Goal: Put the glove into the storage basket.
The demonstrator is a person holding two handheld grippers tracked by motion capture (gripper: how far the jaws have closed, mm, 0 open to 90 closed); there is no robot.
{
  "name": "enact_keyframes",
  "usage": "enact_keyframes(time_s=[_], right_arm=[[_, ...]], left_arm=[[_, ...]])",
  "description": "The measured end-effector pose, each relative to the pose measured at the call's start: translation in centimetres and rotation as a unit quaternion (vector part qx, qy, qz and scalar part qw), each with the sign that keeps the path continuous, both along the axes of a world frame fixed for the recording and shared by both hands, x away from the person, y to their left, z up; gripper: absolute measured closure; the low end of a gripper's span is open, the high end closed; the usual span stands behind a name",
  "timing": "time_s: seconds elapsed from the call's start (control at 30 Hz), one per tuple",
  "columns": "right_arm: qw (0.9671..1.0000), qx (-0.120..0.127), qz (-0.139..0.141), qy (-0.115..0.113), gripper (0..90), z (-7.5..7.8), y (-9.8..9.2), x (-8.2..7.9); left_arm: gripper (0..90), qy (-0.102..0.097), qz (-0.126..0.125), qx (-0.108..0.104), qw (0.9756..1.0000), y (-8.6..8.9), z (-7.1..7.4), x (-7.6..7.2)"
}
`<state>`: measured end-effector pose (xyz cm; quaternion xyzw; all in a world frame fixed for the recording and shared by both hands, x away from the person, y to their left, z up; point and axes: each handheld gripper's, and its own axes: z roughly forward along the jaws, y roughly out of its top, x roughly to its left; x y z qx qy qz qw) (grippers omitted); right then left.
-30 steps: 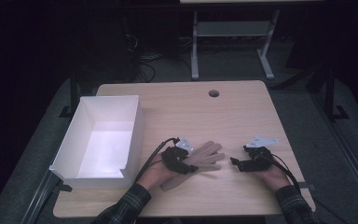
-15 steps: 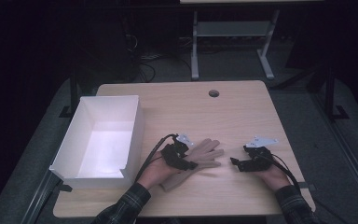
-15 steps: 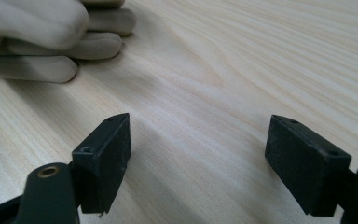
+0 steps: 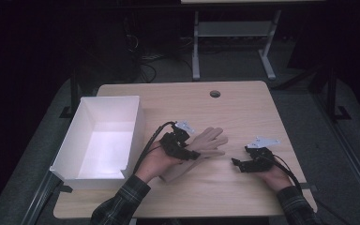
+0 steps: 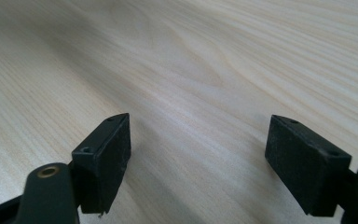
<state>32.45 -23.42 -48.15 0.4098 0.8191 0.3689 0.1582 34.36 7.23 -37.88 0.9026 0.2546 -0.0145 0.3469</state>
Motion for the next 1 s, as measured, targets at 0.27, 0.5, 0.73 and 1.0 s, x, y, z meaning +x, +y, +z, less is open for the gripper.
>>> enact_keyframes(time_s=[0.27,0.5,0.73,1.0], right_arm=[[1.0,0.0,0.0,0.0,21.8,0.0,0.0,0.0],[1.0,0.001,0.0,0.0,21.7,0.0,0.0,0.0],[1.0,0.001,0.0,0.001,21.7,0.0,0.0,0.0],[1.0,0.0,0.0,0.0,21.7,0.0,0.0,0.0]], left_arm=[[66.0,-0.029,0.004,-0.012,0.9995,0.9,4.6,0.7],[66.0,-0.044,0.015,-0.014,0.9988,2.7,7.6,1.7],[66.0,-0.05,0.03,-0.023,0.998,4.8,9.2,2.2],[66.0,-0.059,0.069,-0.025,0.9956,8.8,10.0,2.4]])
